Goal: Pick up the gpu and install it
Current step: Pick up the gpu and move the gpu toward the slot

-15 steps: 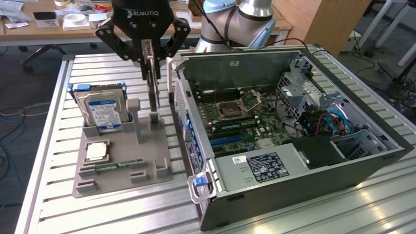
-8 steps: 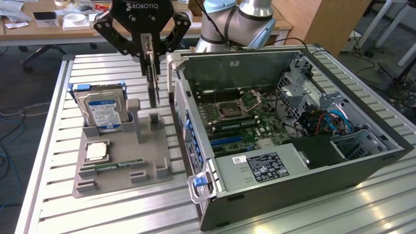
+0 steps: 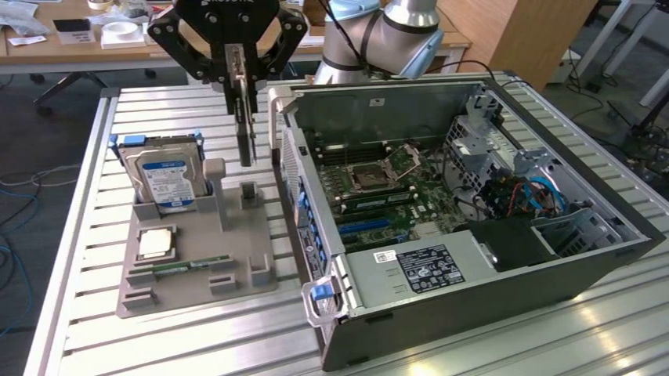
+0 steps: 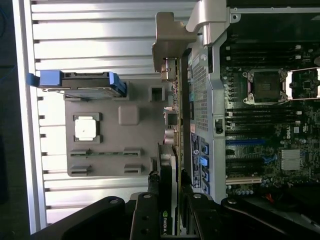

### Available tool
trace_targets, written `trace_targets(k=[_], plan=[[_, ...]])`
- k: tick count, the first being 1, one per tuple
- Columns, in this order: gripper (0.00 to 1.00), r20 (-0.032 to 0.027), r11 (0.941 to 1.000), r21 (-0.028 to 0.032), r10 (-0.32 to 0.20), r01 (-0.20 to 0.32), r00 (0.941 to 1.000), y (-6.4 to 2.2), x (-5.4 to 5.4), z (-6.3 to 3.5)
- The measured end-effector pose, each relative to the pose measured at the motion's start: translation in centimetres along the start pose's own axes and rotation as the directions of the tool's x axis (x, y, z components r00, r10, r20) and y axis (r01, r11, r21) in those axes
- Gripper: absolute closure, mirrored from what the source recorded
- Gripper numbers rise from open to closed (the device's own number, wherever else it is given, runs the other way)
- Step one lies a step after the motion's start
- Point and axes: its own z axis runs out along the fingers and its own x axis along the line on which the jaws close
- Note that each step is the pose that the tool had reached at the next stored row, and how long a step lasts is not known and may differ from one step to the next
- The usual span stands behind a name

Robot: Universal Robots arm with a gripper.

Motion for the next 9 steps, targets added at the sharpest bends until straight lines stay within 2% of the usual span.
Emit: trace_targets(k=[9], plan=[[0.73,0.0,1.0,0.0,0.0,0.0,1.0,0.03,-0.03,-0.94]])
